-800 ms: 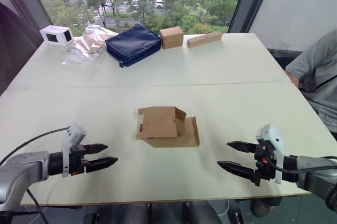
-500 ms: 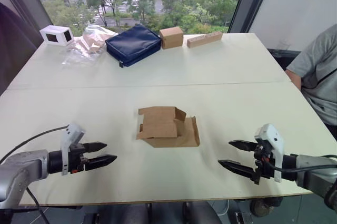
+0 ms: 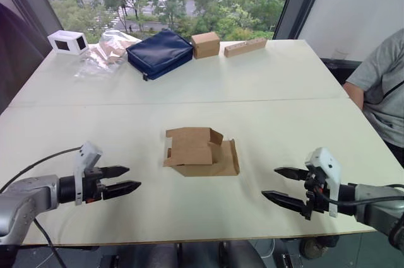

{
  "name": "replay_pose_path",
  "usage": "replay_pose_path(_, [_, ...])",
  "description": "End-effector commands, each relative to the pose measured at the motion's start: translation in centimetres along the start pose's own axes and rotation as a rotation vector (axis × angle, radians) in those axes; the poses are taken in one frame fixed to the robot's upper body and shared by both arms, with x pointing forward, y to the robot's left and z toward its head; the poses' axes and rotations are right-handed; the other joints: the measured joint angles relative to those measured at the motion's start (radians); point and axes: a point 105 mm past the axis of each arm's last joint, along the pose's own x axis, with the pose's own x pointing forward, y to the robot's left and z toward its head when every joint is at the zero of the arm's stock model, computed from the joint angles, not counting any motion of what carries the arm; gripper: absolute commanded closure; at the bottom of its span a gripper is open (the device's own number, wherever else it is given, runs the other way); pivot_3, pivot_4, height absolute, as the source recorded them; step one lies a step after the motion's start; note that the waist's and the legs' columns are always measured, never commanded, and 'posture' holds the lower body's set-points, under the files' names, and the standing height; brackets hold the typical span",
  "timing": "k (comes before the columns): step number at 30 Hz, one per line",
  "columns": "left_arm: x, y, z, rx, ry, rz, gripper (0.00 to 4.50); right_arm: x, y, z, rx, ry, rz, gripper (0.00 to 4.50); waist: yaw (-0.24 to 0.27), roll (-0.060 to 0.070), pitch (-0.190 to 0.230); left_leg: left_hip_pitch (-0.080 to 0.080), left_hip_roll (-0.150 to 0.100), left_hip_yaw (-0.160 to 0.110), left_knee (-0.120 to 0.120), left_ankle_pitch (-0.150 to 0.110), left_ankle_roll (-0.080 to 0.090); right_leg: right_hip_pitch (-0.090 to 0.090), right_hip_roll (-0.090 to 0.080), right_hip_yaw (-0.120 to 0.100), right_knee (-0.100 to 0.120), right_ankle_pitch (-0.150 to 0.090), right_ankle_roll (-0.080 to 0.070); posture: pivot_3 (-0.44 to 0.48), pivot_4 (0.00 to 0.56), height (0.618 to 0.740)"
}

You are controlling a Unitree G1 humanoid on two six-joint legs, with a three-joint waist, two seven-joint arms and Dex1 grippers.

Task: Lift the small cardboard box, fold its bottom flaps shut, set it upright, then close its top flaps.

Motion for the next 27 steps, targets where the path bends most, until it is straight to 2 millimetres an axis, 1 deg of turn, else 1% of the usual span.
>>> replay_pose_path(1, [0.0,0.1,1.1,0.024,0.01,0.005,0.04,-0.8,-0.7,1.3,-0.058,-0.023,-0.042,0.03,0.0,0.0,0.0,0.0,0.0,0.0,0.0,0.0,0.0,0.0,0.0,0.0,0.0,0.0,0.0,0.0,0.15,0.74])
replay_pose_path(4, [0.0,0.1,1.3,0.01,0.013,0.001,0.04,-0.8,-0.8,1.3,-0.063,-0.024,-0.044,0.03,-0.001,0.0,0.0,0.0,0.0,0.0,0.0,0.0,0.0,0.0,0.0,0.0,0.0,0.0,0.0,0.0,0.15,0.74])
replay_pose_path(6, [-0.3,0.3,2.5,-0.133,-0.006,-0.046,0.04,-1.3,-0.9,2.0,-0.086,-0.041,-0.051,0.03,-0.001,0.0,0.0,0.0,0.0,0.0,0.0,0.0,0.0,0.0,0.0,0.0,0.0,0.0,0.0,0.0,0.15,0.74])
replay_pose_path(7, [-0.4,-0.3,3.2,-0.221,-0.015,-0.112,0.04,-1.5,-0.7,2.5,-0.118,-0.053,-0.045,0.03,0.0,0.0,0.0,0.0,0.0,0.0,0.0,0.0,0.0,0.0,0.0,0.0,0.001,0.0,0.0,0.0,0.15,0.74])
replay_pose_path(8, [-0.4,-0.6,3.9,-0.334,-0.017,-0.176,0.04,-1.6,-0.3,3.2,-0.146,-0.069,-0.028,0.03,0.001,0.0,0.0,0.0,0.0,-0.001,0.001,0.0,0.0,0.0,0.001,-0.001,0.001,0.0,0.0,0.0,0.15,0.74])
replay_pose_path(10, [0.0,-0.8,4.5,-0.446,-0.025,-0.244,0.04,-1.3,0.7,4.3,-0.204,-0.077,0.012,0.03,-0.001,0.0,0.0,0.0,-0.001,-0.001,0.001,0.0,0.0,0.0,0.002,-0.002,0.001,0.0,0.0,0.0,0.15,0.74])
replay_pose_path(11, [0.3,-0.7,4.5,-0.497,-0.009,-0.257,0.04,-1.1,1.2,4.6,-0.225,-0.072,0.029,0.03,-0.002,0.0,0.0,0.0,-0.001,0.0,0.001,0.0,0.0,0.0,0.002,-0.002,0.001,0.0,0.0,0.0,0.15,0.74])
replay_pose_path(14, [1.1,0.0,4.5,-0.582,-0.001,-0.256,0.04,-0.5,2.2,4.7,-0.265,-0.051,0.061,0.03,-0.006,0.0,0.0,0.0,-0.001,0.0,0.001,-0.001,0.002,0.0,0.003,-0.002,0.001,0.0,0.0,0.0,0.15,0.74])
replay_pose_path(16, [2.5,0.1,4.7,-0.667,0.01,-0.297,0.04,0.3,3.4,4.6,-0.313,-0.035,0.089,0.03,-0.004,-0.001,0.0,-0.001,0.0,0.0,0.001,-0.001,0.002,-0.001,0.003,-0.002,0.001,0.0,0.0,0.0,0.15,0.74])
replay_pose_path(19, [4.0,-0.3,5.2,-0.718,0.018,-0.352,0.04,1.0,4.5,4.6,-0.338,-0.038,0.105,0.03,0.002,-0.001,0.0,-0.001,-0.001,-0.001,0.003,-0.001,0.002,-0.001,0.002,-0.002,0.002,0.0,0.0,0.0,0.15,0.74])
replay_pose_path(21, [5.0,-0.7,5.4,-0.7,0.032,-0.371,0.04,1.3,5.1,4.7,-0.336,-0.053,0.106,0.03,0.0,-0.001,0.0,-0.002,-0.001,-0.001,0.004,-0.001,0.002,-0.001,0.002,-0.002,0.002,0.0,0.0,0.0,0.15,0.74])
replay_pose_path(22, [5.5,-0.6,5.6,-0.702,0.026,-0.369,0.04,1.4,5.4,4.7,-0.335,-0.057,0.105,0.03,0.0,-0.001,0.0,-0.002,-0.001,-0.001,0.004,-0.001,0.002,-0.001,0.001,-0.002,0.002,0.0,0.0,0.0,0.15,0.74])
replay_pose_path(25, [6.1,-0.3,6.0,-0.714,0.015,-0.363,0.04,1.5,5.7,4.7,-0.332,-0.059,0.101,0.03,0.0,-0.001,0.0,-0.002,-0.001,-0.001,0.004,-0.001,0.001,-0.001,0.001,-0.002,0.002,0.0,0.001,0.0,0.15,0.74])
replay_pose_path(27, [6.5,-0.9,6.5,-0.705,0.021,-0.408,0.04,1.4,5.7,4.6,-0.321,-0.055,0.088,0.03,-0.002,-0.001,0.0,-0.002,-0.001,-0.001,0.004,-0.001,0.001,-0.001,0.001,-0.002,0.002,0.0,0.001,0.0,0.15,0.74])
